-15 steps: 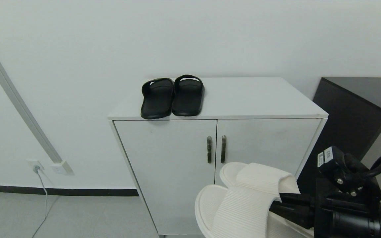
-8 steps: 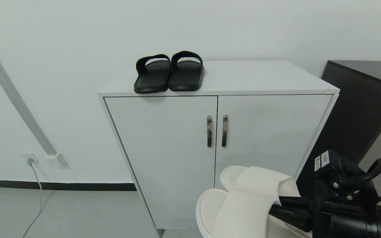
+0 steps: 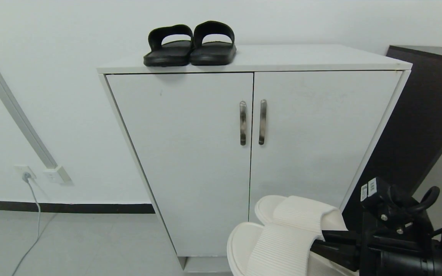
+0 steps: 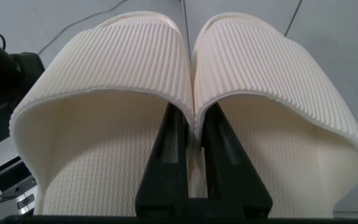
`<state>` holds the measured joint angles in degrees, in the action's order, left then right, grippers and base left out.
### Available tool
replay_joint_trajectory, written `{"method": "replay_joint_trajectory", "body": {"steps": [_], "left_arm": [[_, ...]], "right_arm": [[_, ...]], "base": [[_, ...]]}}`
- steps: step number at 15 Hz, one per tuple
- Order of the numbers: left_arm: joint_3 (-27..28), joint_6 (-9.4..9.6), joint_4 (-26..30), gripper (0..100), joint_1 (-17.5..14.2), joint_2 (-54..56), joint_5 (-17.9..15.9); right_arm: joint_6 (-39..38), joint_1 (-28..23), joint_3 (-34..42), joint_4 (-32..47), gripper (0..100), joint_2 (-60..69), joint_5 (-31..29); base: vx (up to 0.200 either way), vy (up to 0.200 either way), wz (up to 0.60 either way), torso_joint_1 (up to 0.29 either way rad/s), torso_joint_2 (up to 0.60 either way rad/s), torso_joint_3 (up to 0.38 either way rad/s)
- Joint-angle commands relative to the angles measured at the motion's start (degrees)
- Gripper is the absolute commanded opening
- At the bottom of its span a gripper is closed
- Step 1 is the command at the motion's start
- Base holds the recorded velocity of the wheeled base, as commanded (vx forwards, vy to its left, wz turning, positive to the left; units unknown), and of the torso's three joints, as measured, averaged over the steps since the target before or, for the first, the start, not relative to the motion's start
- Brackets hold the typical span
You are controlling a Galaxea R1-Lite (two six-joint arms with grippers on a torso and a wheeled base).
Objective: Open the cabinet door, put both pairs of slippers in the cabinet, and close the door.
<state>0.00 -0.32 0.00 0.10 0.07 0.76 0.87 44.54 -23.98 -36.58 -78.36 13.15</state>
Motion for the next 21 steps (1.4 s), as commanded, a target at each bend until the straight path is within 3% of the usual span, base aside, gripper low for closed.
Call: {"method": "replay_joint_trajectory", "body": {"steps": [1, 10, 12, 15, 17, 18, 19, 20, 21], "left_arm": [[0.0, -0.03, 0.09, 100, -0.01, -0.16, 0.04], [0.35, -0.3, 0.0, 100, 0.34, -1.22, 0.3], [9.84, -8.12, 0.26, 100, 0.43, -7.54, -0.23], [13.54, -7.24, -0.35, 100, 1.84, -17.21, -8.23], [15.12, -6.8, -6.94, 100, 1.84, -27.41, -18.42], [15.29, -6.89, -8.26, 100, 1.84, -28.81, -19.56], [15.91, -6.8, -15.64, 100, 2.01, -37.25, -22.9], [16.52, -6.71, -19.51, 100, 3.77, -41.91, -23.43], [17.31, -7.07, -23.38, 100, 8.08, -45.95, -23.43]], "right_arm": [[0.01, 0.02, 0.07, -0.07, 0, -0.92, 0.03], [0.01, 0.02, 0.16, -0.07, 0, -0.92, -0.06], [0.01, 0.02, 0.16, -0.07, 0, -1.09, -0.06], [0.01, 0.02, 0.16, -0.07, 0, -1.09, -0.06], [0.01, 0.02, 0.16, -0.07, 0, -1.27, -0.06], [0.01, 0.02, 0.16, -0.07, 0, -1.27, -0.06], [0.01, 0.02, 0.16, -0.07, 0, -1.27, -0.06], [0.01, 0.19, 0.16, -0.07, 0, -1.27, -0.06], [0.01, 0.46, 0.16, -0.07, 0, -1.27, -0.06]], "base": [[0.0, 0.0, 0.0, -0.017, 0.41, 0.388], [0.0, 0.0, 0.0, -0.001, 0.05, 0.046], [0.0, 0.0, 0.0, 0.0, 0.0, 0.0], [0.0, 0.0, 0.0, 0.0, 0.0, 0.0], [0.0, 0.0, 0.0, 0.0, 0.0, 0.0], [0.0, 0.0, 0.0, 0.0, 0.0, 0.0], [0.0, 0.0, 0.0, 0.0, 0.0, 0.0], [0.0, 0.0, 0.0, 0.0, 0.0, 0.0], [0.0, 0.0, 0.0, 0.0, 0.0, 0.0]]}}
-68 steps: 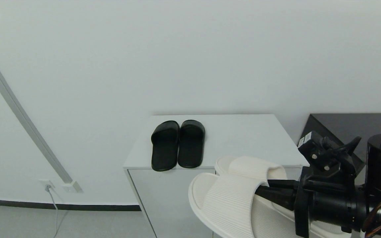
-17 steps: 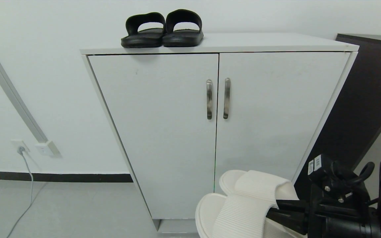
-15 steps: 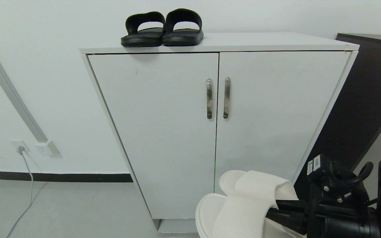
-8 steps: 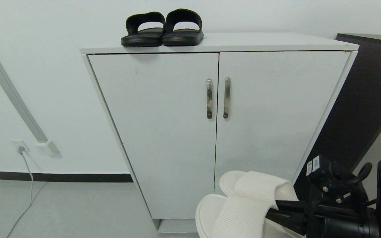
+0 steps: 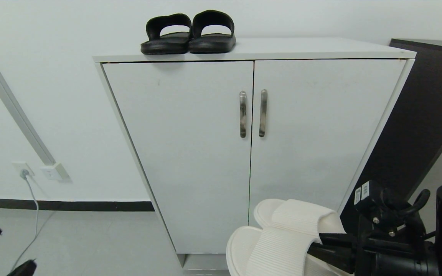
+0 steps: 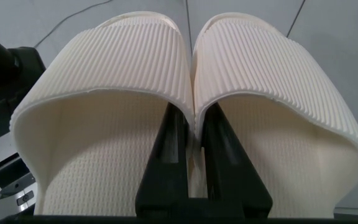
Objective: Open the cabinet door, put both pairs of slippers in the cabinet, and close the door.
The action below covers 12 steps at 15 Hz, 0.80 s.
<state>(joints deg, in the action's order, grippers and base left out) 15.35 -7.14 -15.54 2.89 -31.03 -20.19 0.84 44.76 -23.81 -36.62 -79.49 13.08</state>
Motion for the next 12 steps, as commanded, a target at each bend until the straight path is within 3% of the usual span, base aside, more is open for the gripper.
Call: {"method": "replay_joint_trajectory", "body": {"steps": [1, 4, 5, 7, 9, 11, 12], "left_arm": [[3.11, -0.59, -10.38, 100, 9.94, -18.37, -2.05], [9.61, -0.33, -12.05, 100, 21.63, -29.27, 3.84], [11.11, -0.33, -13.37, 100, 24.09, -31.82, 5.07], [16.03, -0.33, -19.17, 100, 32.09, -40.96, 11.4], [20.42, -0.24, -23.22, 100, 35.34, -47.02, 13.68], [27.54, -0.24, -23.3, 100, 40.44, -51.24, 13.77], [30.53, -0.33, -22.95, 100, 41.41, -53.61, 13.68]], "right_arm": [[0.04, 0.24, -0.01, -0.03, 0, -0.13, 0.02], [0.04, 0.41, -0.01, -0.03, 0, -0.13, 0.02], [0.04, 0.41, -0.01, -0.03, 0, -0.05, 0.02], [0.04, 0.41, -0.01, -0.03, 0, -0.13, -0.07], [0.04, 0.32, -0.01, -0.03, 0, -0.13, -0.07], [0.04, 0.32, 0.08, -0.03, 0, -0.22, -0.07], [0.04, 0.32, -0.01, -0.03, 0, -0.13, -0.07]], "base": [[0.0, 0.0, 0.0, 0.0, 0.0, 0.0], [0.0, 0.0, 0.0, 0.0, 0.0, 0.0], [0.0, 0.0, 0.0, 0.0, 0.0, 0.0], [0.0, 0.0, 0.0, 0.0, 0.0, 0.0], [0.0, 0.0, 0.0, 0.0, 0.0, 0.0], [0.0, 0.0, 0.0, 0.0, 0.0, 0.0], [0.0, 0.0, 0.0, 0.0, 0.0, 0.0]]}}
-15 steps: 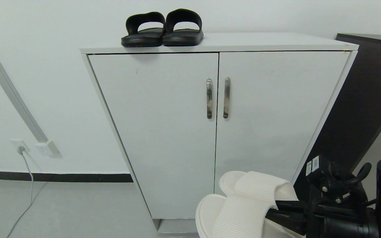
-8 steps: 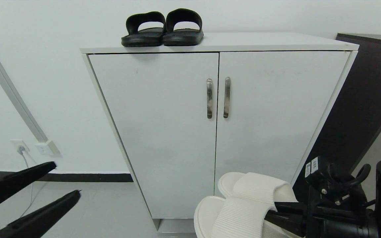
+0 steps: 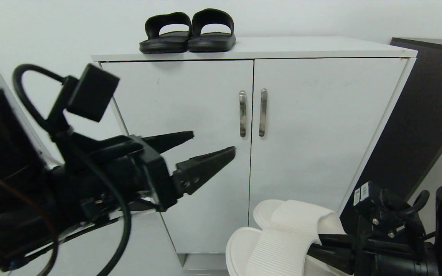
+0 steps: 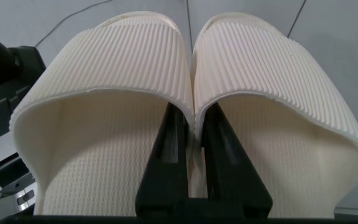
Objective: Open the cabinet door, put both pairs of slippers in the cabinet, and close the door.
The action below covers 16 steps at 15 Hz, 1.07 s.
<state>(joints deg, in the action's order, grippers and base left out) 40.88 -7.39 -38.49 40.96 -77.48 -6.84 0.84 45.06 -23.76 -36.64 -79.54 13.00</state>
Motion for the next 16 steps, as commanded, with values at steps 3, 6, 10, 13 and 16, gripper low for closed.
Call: {"method": "replay_joint_trajectory", "body": {"steps": [3, 6, 10, 13, 16], "left_arm": [[13.44, -0.17, 2.63, 100, 3.78, -13.75, -3.36], [21.18, -4.39, 5.97, 100, 3.34, -17.26, -11.71], [27.24, -11.77, 6.58, 100, 0.08, -20.08, -19.79], [28.47, -11.51, 6.41, 100, -2.55, -22.27, -18.91], [31.02, -11.33, 6.32, 100, -4.31, -24.91, -16.72]], "right_arm": [[0.04, 0.03, -0.06, -0.01, 0, -0.09, -0.08], [0.04, 0.03, 0.03, -0.01, 0, -0.17, 0.01], [0.04, 0.03, 0.03, -0.01, 0, -0.35, -0.08], [0.04, 0.03, 0.03, -0.01, 0, -0.44, -0.08], [0.04, 0.03, 0.03, -0.01, 0, -0.35, -0.08]], "base": [[0.0, 0.0, 0.0, 0.0, 0.0, 0.0], [0.0, 0.0, 0.0, 0.0, 0.0, 0.0], [0.0, 0.0, 0.0, 0.0, 0.0, 0.0], [0.0, 0.0, 0.0, 0.0, 0.0, 0.0], [0.0, 0.0, 0.0, 0.0, 0.0, 0.0]]}}
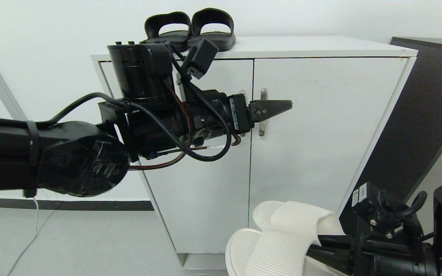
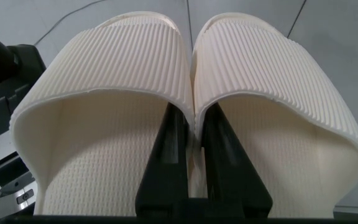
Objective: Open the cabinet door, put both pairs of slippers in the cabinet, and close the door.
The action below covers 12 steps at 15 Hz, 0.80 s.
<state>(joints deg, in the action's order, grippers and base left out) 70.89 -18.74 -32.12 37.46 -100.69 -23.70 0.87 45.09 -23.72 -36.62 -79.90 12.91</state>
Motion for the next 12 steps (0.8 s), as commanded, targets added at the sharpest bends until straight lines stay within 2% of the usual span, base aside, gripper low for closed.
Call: {"method": "replay_joint_trajectory", "body": {"steps": [1, 4, 12], "left_arm": [[1.97, 0.1, -0.05, 100, -1.16, -2.67, 0.41], [4.87, 0.9, -0.13, 100, -1.25, -5.21, 3.57], [7.6, 0.81, 0.48, 100, -0.37, -8.64, 3.31]], "right_arm": [[0.01, -0.09, 0.08, -0.03, 0, 0.0, 0.01], [0.01, -0.01, -0.01, -0.03, 0, 0.0, 0.01], [0.01, -0.01, 0.08, -0.03, 0, -0.17, 0.01]], "base": [[0.0, 0.0, 0.0, 0.0, 0.0, 0.0], [0.0, 0.0, 0.0, 0.0, 0.0, 0.0], [0.0, 0.0, 0.0, 0.0, 0.0, 0.0]]}}
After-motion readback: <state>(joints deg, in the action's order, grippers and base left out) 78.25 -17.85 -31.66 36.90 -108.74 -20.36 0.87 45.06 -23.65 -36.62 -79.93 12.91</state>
